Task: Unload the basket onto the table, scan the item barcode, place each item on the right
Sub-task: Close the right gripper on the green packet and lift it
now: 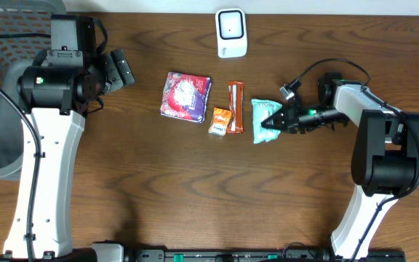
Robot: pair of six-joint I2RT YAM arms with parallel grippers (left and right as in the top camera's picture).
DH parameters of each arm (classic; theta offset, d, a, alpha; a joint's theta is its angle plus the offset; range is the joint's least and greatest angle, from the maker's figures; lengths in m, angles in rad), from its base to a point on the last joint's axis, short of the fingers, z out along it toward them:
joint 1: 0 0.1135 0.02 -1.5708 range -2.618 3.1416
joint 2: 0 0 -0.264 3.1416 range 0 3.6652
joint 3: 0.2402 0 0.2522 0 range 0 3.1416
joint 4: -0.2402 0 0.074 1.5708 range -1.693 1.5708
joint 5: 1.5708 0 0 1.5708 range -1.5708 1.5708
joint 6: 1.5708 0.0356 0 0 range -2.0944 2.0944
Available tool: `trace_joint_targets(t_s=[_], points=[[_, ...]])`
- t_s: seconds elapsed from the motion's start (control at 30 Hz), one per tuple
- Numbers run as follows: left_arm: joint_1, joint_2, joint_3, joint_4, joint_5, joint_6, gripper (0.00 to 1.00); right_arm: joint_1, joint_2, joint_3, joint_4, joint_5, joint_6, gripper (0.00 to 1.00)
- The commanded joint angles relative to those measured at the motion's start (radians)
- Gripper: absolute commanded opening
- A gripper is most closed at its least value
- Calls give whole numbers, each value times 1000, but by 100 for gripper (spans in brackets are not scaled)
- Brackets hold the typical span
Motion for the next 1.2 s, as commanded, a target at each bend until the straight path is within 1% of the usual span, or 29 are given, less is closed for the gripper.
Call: trace_joint_targets(t_s=[0.0,0.07,0.13,0.43,0.7,0.77,0.87,0.93,1.0,1.07,1.13,1.17], points=[[1,6,-9,-3,-13,-13,98,3,5,-3,-93,-72,-295,1],[1,6,-9,-3,-13,-13,98,6,5,-3,-151,-51,-387,1],[1,6,-9,-3,-13,-13,98,7,5,-3,-179,-31,-419,1],[1,6,-9,-3,-13,-13,98,8,5,-3,-178,66,-428,1],[1,6,-9,-3,-13,-13,98,14,5,-3,-149,74,-423,1],[1,6,-9,-3,-13,-13,98,14,5,-3,-121,74,-380,1],[1,6,-9,-3,-13,-13,98,14,5,-3,-46,70,-266,1],[1,6,-9,-3,-13,-13,98,14,5,-3,16,83,-169,7],[1,6,-9,-3,-13,-13,98,14,5,-3,84,146,-56,11],[1,6,-9,-3,-13,-13,98,14,5,-3,132,256,54,19],[1,6,-9,-3,-13,-13,98,14,5,-2,155,375,154,22],[1,6,-9,-3,-13,-13,98,13,4,2,154,424,183,25]])
